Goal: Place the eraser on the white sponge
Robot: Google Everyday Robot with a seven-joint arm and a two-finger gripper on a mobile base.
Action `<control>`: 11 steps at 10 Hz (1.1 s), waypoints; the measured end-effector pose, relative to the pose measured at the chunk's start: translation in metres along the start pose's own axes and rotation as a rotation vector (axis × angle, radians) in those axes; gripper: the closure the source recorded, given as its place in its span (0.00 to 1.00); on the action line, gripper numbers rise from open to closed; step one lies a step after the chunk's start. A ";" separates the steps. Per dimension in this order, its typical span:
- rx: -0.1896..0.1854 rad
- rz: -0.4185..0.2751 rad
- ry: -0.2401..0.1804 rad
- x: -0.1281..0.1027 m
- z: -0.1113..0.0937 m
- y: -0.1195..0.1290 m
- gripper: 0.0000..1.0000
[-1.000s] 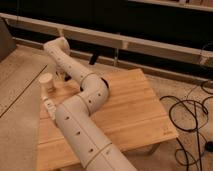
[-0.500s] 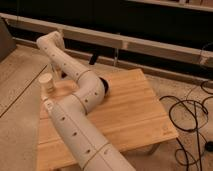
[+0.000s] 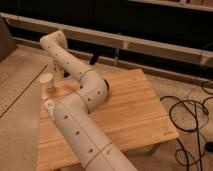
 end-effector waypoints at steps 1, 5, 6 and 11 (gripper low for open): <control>-0.027 0.028 0.008 0.009 0.006 -0.009 1.00; -0.045 0.019 0.033 0.019 0.010 -0.011 1.00; -0.038 0.003 0.042 0.019 0.010 -0.008 1.00; -0.036 -0.066 0.114 0.021 0.024 0.033 1.00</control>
